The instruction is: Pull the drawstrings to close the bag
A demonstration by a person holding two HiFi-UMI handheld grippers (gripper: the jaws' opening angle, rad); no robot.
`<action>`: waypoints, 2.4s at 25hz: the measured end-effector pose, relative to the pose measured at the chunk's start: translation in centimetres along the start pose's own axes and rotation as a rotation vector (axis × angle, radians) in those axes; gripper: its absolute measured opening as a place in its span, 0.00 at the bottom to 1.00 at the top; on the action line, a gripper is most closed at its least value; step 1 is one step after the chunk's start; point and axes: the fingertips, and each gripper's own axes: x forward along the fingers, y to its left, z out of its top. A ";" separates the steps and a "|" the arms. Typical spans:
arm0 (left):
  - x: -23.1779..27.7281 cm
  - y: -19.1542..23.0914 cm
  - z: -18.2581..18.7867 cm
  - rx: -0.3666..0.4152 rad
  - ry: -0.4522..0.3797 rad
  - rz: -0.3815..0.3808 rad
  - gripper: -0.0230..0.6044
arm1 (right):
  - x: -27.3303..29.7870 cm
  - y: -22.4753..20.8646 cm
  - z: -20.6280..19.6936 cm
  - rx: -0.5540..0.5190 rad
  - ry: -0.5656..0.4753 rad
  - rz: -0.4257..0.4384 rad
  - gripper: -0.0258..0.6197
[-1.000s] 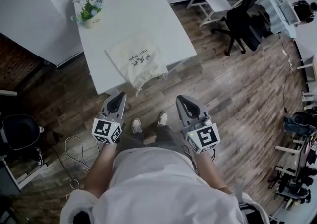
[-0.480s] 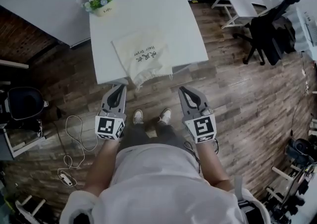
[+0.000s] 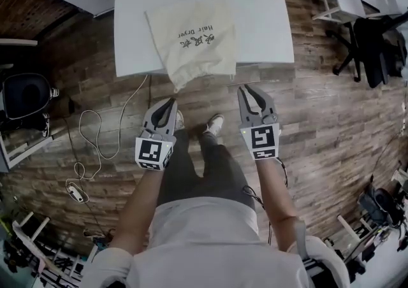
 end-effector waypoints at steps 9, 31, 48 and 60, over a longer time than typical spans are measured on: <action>6.3 -0.7 -8.5 -0.050 0.028 0.056 0.24 | 6.1 -0.2 -7.6 -0.030 0.062 0.007 0.12; 11.9 2.5 -9.8 -0.273 -0.195 0.220 0.36 | 13.0 -1.6 -11.0 -0.037 0.021 -0.085 0.27; 5.0 8.2 -9.1 -0.243 -0.153 0.324 0.07 | 8.4 -6.7 -7.9 -0.036 -0.048 -0.214 0.11; 0.7 8.8 -5.2 -0.149 -0.148 0.326 0.07 | 4.7 -13.0 -5.6 -0.056 -0.057 -0.367 0.11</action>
